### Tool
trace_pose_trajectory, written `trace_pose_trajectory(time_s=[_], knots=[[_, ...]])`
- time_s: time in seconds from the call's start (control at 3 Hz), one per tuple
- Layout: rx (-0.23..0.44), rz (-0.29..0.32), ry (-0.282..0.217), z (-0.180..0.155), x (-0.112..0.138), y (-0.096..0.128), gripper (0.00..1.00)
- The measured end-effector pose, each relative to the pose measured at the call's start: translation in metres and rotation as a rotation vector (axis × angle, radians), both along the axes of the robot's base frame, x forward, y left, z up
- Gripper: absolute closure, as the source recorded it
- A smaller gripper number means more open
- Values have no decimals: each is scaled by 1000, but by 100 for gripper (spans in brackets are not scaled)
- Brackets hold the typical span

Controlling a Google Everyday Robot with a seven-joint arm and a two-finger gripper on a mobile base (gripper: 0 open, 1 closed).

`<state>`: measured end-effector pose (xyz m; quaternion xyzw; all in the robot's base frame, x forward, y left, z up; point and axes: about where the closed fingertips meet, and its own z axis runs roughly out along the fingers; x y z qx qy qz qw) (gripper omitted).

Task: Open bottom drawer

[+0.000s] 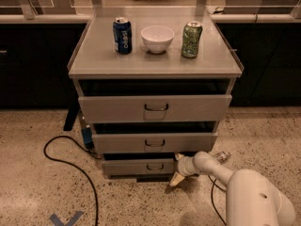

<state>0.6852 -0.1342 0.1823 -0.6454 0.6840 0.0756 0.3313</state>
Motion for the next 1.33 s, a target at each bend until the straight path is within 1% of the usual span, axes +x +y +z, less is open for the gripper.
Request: trace_pose_trajectory(time_s=[0.33, 0.67, 1.33], knots=[[0, 0, 0, 0, 0, 0, 0], [0, 0, 0, 0, 0, 0, 18], [0, 0, 0, 0, 0, 0, 65]])
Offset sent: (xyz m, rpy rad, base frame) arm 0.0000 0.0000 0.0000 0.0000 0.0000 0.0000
